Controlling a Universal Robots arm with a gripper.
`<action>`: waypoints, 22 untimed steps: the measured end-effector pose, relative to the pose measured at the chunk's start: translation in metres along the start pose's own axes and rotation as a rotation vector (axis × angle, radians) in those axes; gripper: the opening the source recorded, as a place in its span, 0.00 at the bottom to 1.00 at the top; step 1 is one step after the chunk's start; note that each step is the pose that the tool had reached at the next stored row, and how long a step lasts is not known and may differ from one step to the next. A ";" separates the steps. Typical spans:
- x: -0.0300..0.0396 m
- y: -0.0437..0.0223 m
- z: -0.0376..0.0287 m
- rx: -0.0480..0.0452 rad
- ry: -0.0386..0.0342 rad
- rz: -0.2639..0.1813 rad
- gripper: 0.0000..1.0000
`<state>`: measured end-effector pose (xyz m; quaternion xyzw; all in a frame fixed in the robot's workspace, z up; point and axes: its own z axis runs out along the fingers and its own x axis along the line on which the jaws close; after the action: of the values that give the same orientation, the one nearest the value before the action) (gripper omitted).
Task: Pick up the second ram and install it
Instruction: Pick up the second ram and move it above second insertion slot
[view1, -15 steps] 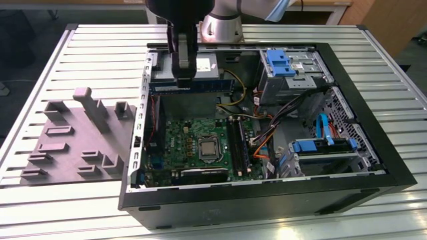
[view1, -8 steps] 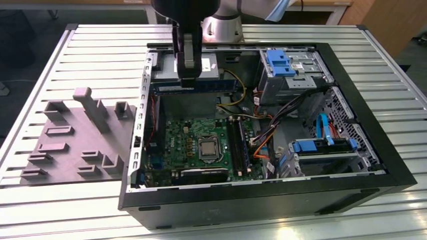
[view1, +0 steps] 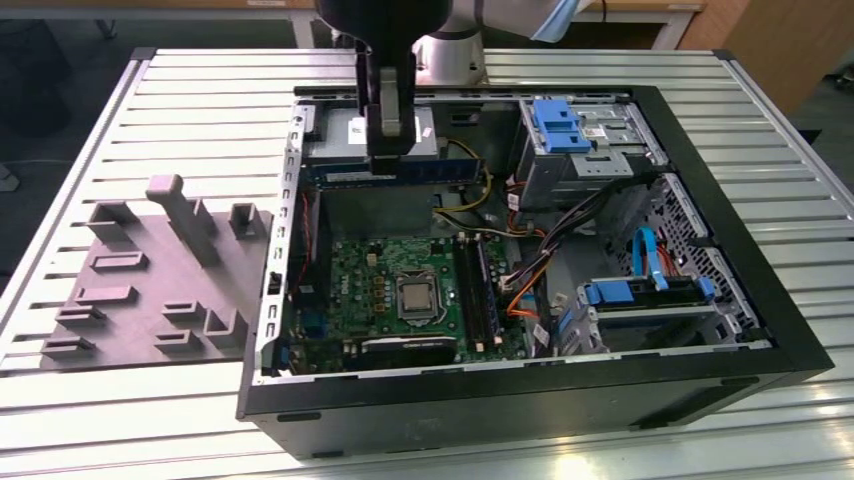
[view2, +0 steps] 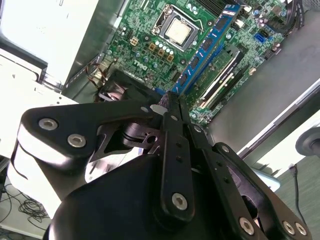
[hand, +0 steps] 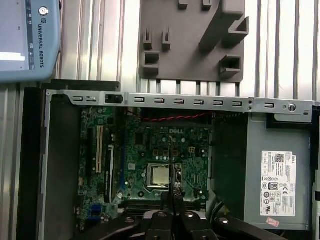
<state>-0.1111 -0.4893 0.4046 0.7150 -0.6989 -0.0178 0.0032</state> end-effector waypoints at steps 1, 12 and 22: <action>0.0000 -0.0008 -0.0001 0.0000 0.0001 0.000 0.12; 0.0002 -0.0100 -0.0003 -0.0001 0.0000 0.000 0.12; 0.0004 -0.0172 0.0003 0.0000 -0.0002 0.000 0.12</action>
<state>-0.0940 -0.4893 0.4038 0.7150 -0.6989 -0.0178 0.0031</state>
